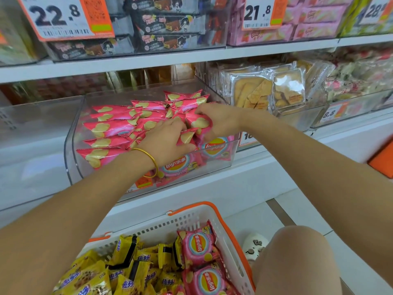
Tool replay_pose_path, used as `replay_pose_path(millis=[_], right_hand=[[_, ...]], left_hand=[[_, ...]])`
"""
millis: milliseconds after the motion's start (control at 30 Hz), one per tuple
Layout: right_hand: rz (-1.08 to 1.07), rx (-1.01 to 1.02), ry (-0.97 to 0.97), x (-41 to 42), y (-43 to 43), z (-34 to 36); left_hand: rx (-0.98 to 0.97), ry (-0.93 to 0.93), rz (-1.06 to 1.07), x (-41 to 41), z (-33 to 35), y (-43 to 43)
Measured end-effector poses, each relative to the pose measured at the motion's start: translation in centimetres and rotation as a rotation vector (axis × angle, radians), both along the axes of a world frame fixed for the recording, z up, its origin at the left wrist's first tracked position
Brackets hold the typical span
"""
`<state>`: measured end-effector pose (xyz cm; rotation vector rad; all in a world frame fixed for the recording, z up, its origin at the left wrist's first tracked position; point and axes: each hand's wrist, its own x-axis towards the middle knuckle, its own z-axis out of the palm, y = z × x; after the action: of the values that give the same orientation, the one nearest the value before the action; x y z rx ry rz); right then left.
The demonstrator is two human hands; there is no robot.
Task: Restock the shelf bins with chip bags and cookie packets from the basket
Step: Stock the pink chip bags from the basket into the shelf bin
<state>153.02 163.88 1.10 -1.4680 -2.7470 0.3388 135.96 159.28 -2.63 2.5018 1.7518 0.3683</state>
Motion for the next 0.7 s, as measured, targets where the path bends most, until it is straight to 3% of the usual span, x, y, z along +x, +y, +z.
replay_pose_path(millis=[133,333,700], right_hand=[[0.05,0.184,-0.049,0.0,-0.4,-0.4],[0.081,0.127,-0.112,-1.0,0.5,0.0],[0.096,-0.039,-0.135,-0.3,1.0,0.2]], left_hand=[[0.071,0.043,-0.023,0.4,-0.2,-0.1],[0.071,0.171,0.004,1.4,-0.2,-0.2],[-0.031,0.171,-0.062,0.2,0.7,-0.4]])
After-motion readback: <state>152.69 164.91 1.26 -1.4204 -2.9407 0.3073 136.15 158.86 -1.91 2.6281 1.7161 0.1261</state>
